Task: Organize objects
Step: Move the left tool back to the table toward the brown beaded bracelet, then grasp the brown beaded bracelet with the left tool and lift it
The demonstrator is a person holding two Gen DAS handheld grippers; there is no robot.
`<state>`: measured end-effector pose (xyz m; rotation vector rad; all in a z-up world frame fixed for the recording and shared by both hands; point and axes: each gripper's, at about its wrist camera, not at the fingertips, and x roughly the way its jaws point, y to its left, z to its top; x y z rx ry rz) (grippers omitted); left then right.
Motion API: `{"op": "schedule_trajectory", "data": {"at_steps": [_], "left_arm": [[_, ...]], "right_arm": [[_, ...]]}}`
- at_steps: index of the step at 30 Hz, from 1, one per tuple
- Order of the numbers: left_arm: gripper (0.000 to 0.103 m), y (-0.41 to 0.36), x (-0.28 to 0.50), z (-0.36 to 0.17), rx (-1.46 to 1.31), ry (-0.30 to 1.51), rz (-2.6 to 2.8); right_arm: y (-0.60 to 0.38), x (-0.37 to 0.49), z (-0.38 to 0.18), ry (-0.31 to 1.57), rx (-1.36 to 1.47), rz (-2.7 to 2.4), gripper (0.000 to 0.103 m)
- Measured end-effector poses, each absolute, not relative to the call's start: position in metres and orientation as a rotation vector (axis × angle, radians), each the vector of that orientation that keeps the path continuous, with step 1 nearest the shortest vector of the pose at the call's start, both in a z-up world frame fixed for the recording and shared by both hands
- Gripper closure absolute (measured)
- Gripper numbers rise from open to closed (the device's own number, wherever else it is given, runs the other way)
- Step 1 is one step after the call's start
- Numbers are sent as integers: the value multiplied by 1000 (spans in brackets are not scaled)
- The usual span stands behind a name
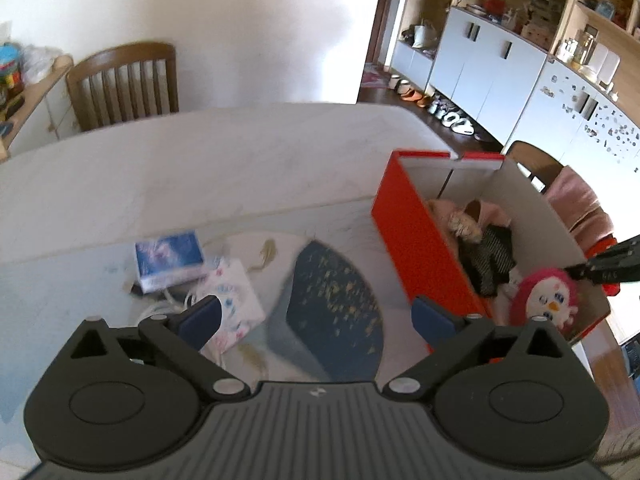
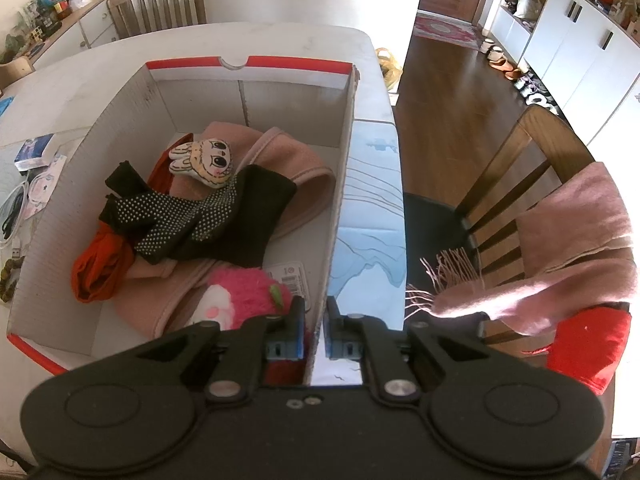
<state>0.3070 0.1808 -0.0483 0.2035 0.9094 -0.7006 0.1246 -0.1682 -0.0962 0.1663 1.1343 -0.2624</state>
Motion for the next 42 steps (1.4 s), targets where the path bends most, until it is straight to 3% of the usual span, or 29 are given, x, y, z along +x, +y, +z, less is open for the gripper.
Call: {"op": "schedule_trajectory", "data": {"at_steps": [16, 32, 38, 42], "left_arm": [[1, 238, 300, -139, 175, 1054, -503], [2, 254, 301, -168, 204, 1061, -371], [23, 246, 294, -166, 243, 1038, -394], [45, 239, 289, -163, 261, 1026, -422]], "right_arm": [[-167, 125, -98, 1138, 166, -274, 93], [-165, 125, -98, 1147, 159, -270, 92], [-165, 125, -98, 1146, 159, -271, 92], [-165, 126, -98, 1146, 160, -271, 92]]}}
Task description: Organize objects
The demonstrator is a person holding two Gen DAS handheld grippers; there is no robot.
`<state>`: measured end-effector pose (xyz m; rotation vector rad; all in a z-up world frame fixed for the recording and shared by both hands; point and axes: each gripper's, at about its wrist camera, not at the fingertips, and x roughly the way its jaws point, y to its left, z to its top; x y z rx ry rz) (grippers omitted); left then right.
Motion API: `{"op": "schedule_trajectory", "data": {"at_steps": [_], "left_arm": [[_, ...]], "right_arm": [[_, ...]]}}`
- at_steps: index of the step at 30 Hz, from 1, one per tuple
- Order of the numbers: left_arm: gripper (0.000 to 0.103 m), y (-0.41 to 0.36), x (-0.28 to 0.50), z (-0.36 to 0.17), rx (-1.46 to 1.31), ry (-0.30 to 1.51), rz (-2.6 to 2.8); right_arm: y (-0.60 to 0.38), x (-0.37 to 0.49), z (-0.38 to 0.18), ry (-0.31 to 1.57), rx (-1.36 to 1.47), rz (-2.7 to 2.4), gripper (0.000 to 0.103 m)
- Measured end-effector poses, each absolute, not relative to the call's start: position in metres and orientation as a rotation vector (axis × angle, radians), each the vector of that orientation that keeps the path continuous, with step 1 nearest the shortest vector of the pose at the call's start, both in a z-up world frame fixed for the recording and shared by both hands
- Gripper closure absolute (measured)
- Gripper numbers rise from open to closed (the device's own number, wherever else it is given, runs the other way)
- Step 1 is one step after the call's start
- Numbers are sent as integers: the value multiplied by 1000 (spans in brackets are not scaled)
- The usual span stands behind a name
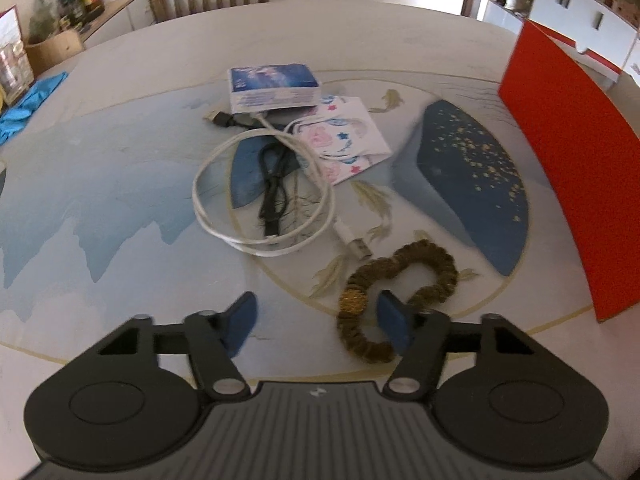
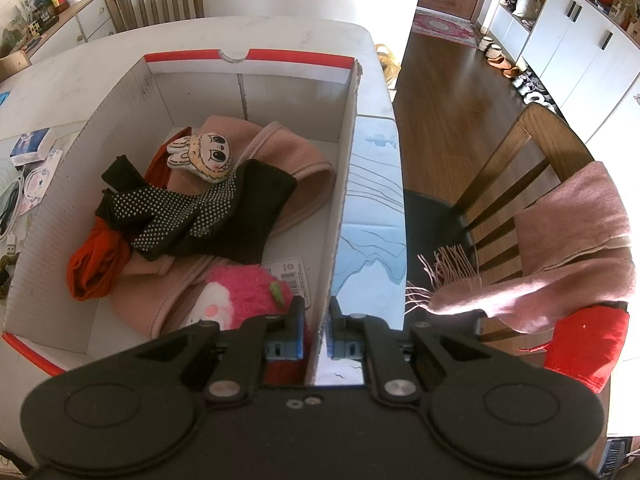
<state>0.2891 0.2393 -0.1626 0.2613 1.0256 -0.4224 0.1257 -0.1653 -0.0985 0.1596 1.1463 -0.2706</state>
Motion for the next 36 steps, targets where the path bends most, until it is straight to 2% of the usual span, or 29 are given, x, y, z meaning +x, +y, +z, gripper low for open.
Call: {"op": "schedule_trajectory", "data": {"at_steps": [4, 8, 10, 12, 19, 36], "left_arm": [[63, 232, 283, -161, 285, 1032, -456], [75, 222, 281, -159, 308, 1057, -479], [85, 220, 281, -158, 312, 1065, -495], [90, 218, 281, -157, 312, 1071, -499], [90, 218, 281, -147, 249, 1078, -525], [90, 173, 270, -45, 126, 912, -791]], "right_arm": [[-166, 126, -99, 1146, 157, -271, 92], [-165, 126, -99, 1146, 157, -271, 92], [-165, 126, -99, 1146, 157, -271, 92], [-165, 126, -99, 1146, 157, -271, 92], [-166, 125, -100, 1146, 158, -270, 94], [-167, 126, -103, 1152, 152, -266, 97]]}}
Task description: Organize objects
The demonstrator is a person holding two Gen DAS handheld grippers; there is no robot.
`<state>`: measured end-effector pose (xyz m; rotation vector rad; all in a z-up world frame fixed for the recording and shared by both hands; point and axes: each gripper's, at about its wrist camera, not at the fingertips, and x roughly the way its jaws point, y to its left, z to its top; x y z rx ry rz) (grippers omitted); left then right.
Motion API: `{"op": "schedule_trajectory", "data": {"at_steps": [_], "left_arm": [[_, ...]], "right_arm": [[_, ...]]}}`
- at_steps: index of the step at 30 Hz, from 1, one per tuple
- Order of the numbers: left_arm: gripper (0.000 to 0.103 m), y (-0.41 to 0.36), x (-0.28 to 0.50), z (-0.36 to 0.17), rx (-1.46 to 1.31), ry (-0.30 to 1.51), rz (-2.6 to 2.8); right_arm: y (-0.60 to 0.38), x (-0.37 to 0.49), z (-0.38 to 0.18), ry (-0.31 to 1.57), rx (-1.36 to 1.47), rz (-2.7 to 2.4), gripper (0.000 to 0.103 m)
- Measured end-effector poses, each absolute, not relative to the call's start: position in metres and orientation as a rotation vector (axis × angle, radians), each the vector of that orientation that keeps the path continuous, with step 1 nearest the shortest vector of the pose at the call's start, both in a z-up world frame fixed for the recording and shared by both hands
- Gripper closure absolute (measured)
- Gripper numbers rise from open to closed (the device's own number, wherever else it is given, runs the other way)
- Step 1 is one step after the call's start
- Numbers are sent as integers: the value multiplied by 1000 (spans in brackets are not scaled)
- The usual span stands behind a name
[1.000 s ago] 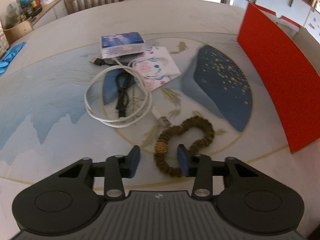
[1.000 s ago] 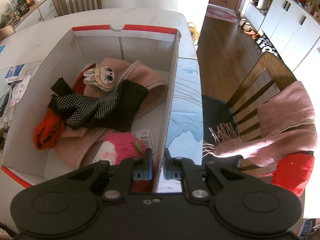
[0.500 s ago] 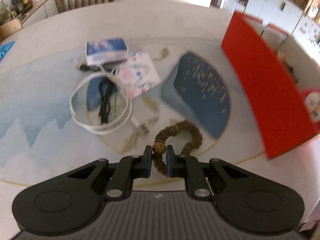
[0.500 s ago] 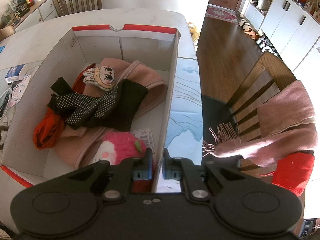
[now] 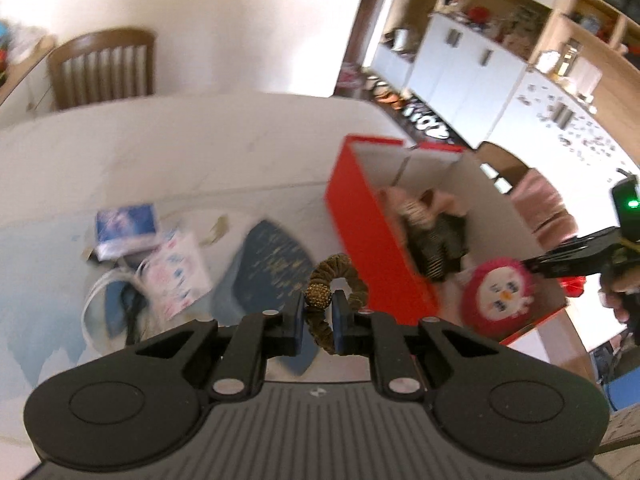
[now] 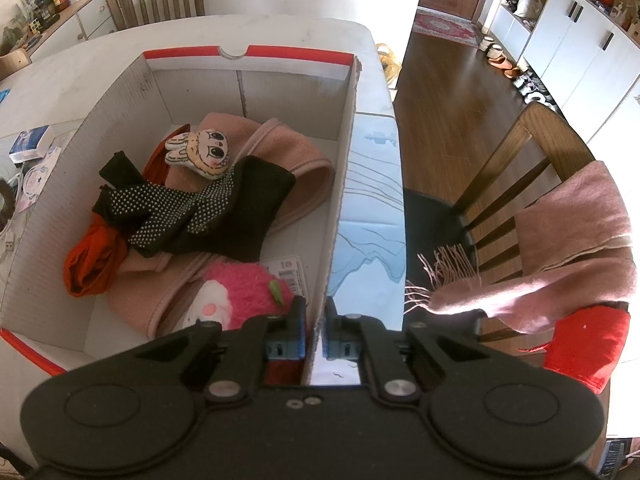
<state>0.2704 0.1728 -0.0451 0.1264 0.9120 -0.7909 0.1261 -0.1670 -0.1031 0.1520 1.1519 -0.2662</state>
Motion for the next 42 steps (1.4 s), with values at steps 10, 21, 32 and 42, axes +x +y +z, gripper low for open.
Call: {"op": "schedule_trajectory", "data": {"at_steps": [10, 21, 32, 42], "left_arm": [[90, 110, 259, -16, 202, 843, -958], [90, 35, 243, -25, 353, 845, -1089], [90, -2, 226, -72, 569, 932, -1122], [90, -18, 221, -102, 683, 1004, -1114]], "right_arm": [[-167, 126, -103, 1149, 155, -262, 97], [-169, 125, -102, 1143, 157, -250, 97], [-170, 124, -102, 1136, 158, -237, 96], [-170, 124, -102, 1134, 156, -231, 96]]}}
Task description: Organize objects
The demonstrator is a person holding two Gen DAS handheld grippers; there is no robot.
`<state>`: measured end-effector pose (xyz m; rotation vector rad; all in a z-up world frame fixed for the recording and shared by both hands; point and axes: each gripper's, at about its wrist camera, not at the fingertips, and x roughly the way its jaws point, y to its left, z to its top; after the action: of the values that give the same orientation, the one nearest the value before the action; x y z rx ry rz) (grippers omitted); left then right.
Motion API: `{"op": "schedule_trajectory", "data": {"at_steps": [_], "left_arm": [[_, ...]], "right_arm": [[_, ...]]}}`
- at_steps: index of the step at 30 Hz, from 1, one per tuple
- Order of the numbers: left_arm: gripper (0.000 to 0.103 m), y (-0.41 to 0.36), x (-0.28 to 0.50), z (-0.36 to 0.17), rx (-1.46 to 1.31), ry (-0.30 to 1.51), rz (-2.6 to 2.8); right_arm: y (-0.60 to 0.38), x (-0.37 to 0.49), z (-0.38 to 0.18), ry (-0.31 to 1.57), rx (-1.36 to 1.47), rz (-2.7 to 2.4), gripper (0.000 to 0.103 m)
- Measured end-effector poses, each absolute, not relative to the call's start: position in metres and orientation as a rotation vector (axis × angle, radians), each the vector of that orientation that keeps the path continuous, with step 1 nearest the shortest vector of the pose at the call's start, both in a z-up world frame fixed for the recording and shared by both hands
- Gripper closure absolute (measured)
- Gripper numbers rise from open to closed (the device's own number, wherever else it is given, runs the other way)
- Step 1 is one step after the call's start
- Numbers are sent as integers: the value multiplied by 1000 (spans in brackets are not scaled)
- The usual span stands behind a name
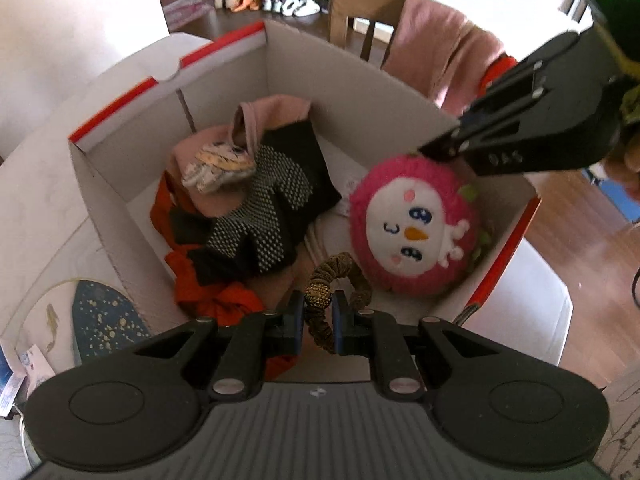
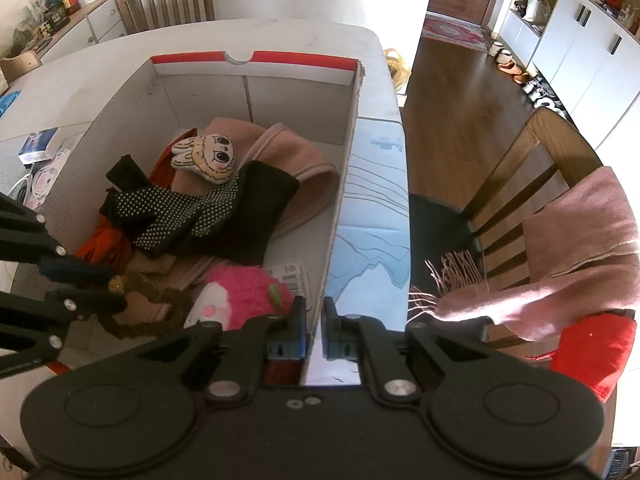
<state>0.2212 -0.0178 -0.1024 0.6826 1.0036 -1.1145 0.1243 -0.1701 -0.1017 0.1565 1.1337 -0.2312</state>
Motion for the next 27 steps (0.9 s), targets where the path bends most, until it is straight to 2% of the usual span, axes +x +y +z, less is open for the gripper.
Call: {"op": "schedule_trajectory", "data": {"at_steps": [18, 20, 26, 27], "left_arm": [[90, -37, 229, -125, 759, 1082, -1069], [87, -37, 229, -125, 759, 1090, -1065], [68, -37, 228, -125, 730, 1084, -1051], [58, -37, 227, -124, 722, 1081, -1051]], "right_arm": [[-172, 124, -102, 1133, 151, -209, 94], [-172, 123, -102, 1132, 152, -205, 94], [-173, 123, -103, 1132, 147, -187, 95], [-174, 123, -102, 1132, 147, -183, 95]]}}
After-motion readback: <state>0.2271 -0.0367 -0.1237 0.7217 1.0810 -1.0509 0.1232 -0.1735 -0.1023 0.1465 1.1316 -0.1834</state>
